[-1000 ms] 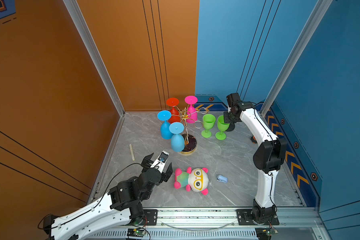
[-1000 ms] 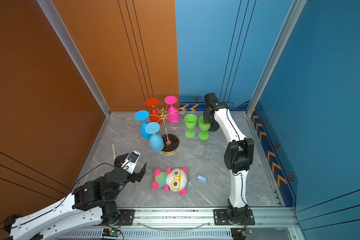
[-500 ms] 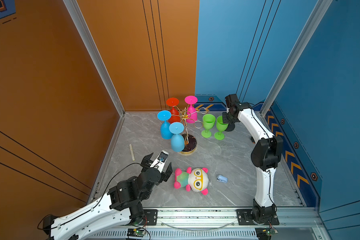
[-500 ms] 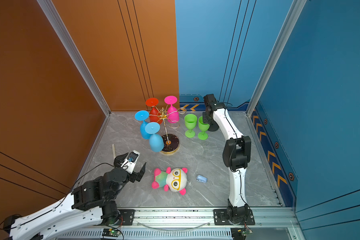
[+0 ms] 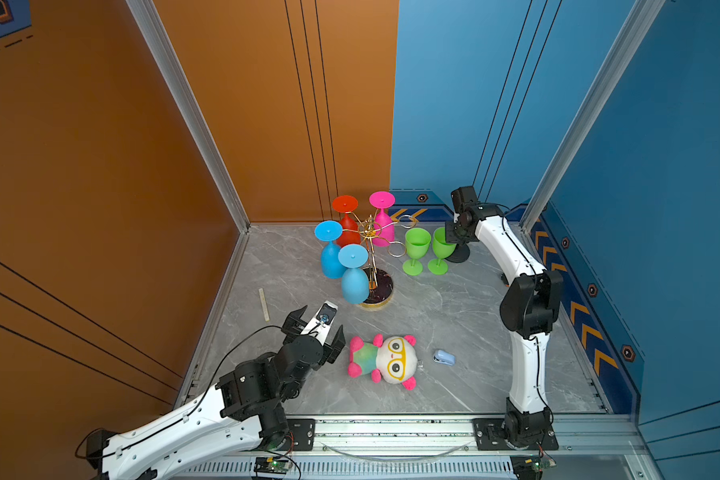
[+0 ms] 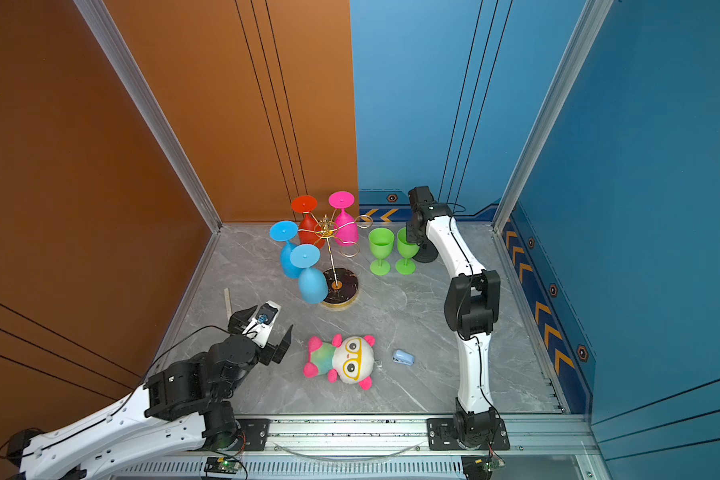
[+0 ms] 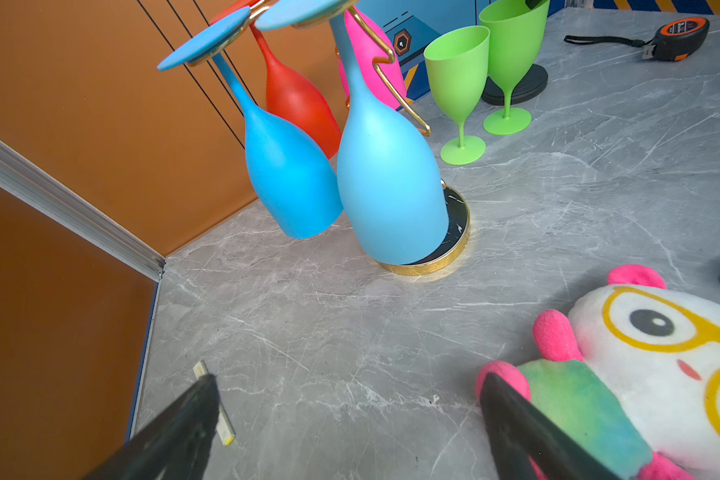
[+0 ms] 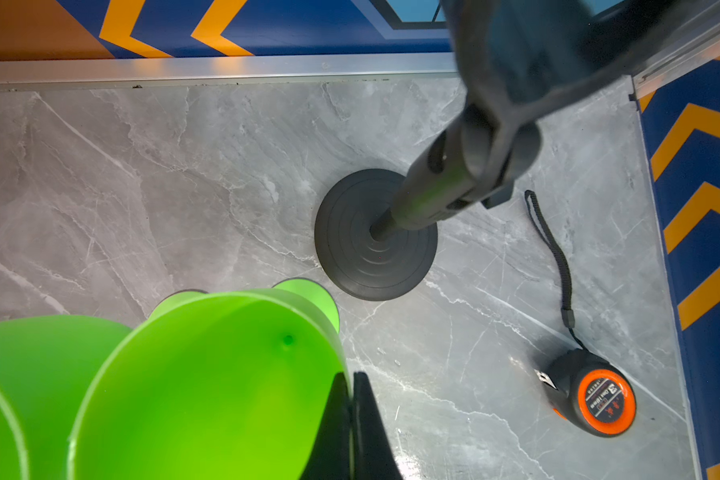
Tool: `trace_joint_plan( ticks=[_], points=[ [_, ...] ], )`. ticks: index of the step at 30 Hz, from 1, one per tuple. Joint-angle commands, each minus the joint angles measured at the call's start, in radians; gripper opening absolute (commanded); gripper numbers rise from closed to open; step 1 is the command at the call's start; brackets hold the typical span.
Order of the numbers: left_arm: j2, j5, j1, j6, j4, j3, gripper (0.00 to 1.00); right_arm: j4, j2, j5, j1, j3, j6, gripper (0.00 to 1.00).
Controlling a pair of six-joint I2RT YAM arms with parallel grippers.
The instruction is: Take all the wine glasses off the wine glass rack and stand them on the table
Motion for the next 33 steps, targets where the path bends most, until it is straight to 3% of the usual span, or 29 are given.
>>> trace_joint_plan(
  ticks=[1, 6, 10, 20, 26, 33],
  points=[
    [0.007, 0.030, 0.020, -0.007, -0.016, 0.027, 0.98, -0.015, 0.021, -0.019, -0.006, 0.018, 0.014, 0.14],
    [0.010, 0.090, 0.050, -0.018, -0.016, 0.032, 0.98, -0.017, -0.015, -0.031, -0.004, 0.010, 0.012, 0.38],
    [0.011, 0.172, 0.113, -0.034, -0.019, 0.041, 0.98, -0.017, -0.065, -0.028, 0.000, 0.005, 0.005, 0.49],
    [0.013, 0.555, 0.437, -0.145, -0.035, 0.129, 0.99, -0.015, -0.277, -0.007, 0.033, -0.090, -0.028, 0.81],
    [0.088, 0.773, 0.583, -0.248, -0.039, 0.237, 0.99, 0.035, -0.445, -0.188, 0.048, -0.286, -0.026, 0.84],
    [0.192, 0.902, 0.635, -0.359, -0.022, 0.355, 0.95, 0.206, -0.673, -0.437, 0.070, -0.606, -0.017, 0.84]
  ],
)
